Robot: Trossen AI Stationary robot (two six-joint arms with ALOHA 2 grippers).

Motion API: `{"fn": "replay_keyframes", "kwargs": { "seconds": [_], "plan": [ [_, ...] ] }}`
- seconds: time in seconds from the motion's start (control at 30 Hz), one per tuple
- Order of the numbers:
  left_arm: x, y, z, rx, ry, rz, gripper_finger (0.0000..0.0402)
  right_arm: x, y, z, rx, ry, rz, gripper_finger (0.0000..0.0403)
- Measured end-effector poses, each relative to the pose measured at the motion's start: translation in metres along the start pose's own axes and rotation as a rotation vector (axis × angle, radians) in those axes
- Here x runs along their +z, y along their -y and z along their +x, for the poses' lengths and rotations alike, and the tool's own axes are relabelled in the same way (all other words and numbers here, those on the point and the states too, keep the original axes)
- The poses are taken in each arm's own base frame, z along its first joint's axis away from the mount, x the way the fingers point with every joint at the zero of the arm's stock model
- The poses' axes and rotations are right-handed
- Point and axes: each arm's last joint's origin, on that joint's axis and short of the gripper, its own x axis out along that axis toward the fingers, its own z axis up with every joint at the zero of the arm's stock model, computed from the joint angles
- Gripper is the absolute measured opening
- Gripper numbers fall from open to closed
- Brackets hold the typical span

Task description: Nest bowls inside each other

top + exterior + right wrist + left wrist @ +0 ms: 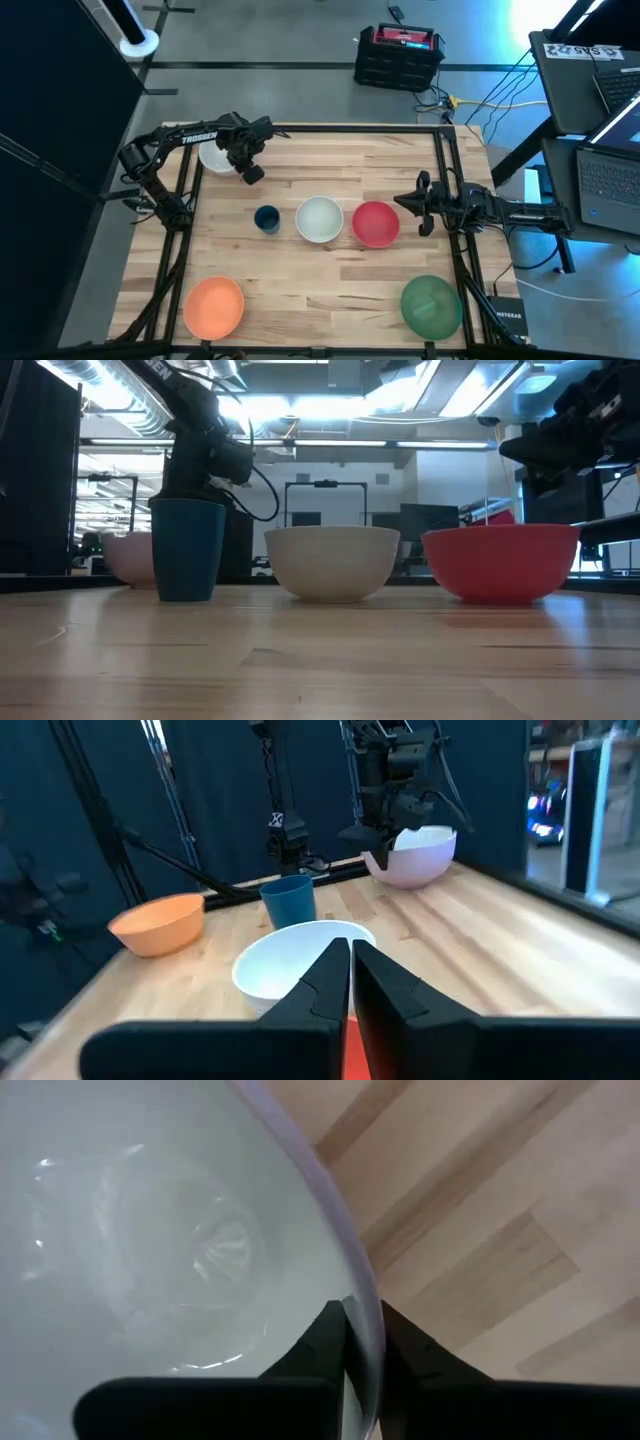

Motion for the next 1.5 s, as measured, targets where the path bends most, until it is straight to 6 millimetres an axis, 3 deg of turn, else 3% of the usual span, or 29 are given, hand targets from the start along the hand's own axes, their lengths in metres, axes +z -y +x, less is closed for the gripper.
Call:
{"fn": "replay_keyframes", "kwargs": {
  "seconds": [0.37,0.5,0.67,0.77,0.9,1.07,1.27,1.5],
  "plan": [
    [-0.009,0.014,-0.028,-0.057,0.001,0.006,0.0004,0.000,0.000,0.000,-0.003,0.002,0.303,0.0001],
    [-0.014,0.020,-0.044,-0.063,0.054,0.016,0.0004,-0.002,0.000,0.002,-0.001,-0.024,0.352,0.0001],
    [-0.017,0.025,-0.046,-0.059,0.042,0.029,0.0003,-0.004,0.001,0.010,-0.041,-0.106,0.389,0.0002],
    [-0.019,0.027,-0.046,-0.053,0.034,0.044,0.0003,0.009,-0.004,0.023,-0.059,-0.195,0.350,0.0019],
    [-0.018,0.028,-0.046,-0.052,0.042,0.083,0.0003,0.047,-0.014,0.059,-0.136,-0.376,0.242,0.0069],
    [-0.018,0.029,-0.046,-0.048,0.046,0.142,0.0003,0.080,-0.015,0.129,-0.232,-0.626,0.116,0.0134],
    [-0.018,0.029,-0.046,-0.043,0.049,0.214,0.0003,0.078,0.004,0.227,-0.297,-0.942,-0.010,0.0210],
    [-0.019,0.028,-0.047,-0.041,0.053,0.283,0.0003,0.075,0.022,0.276,-0.354,-1.162,-0.013,0.0215]
  ]
}}
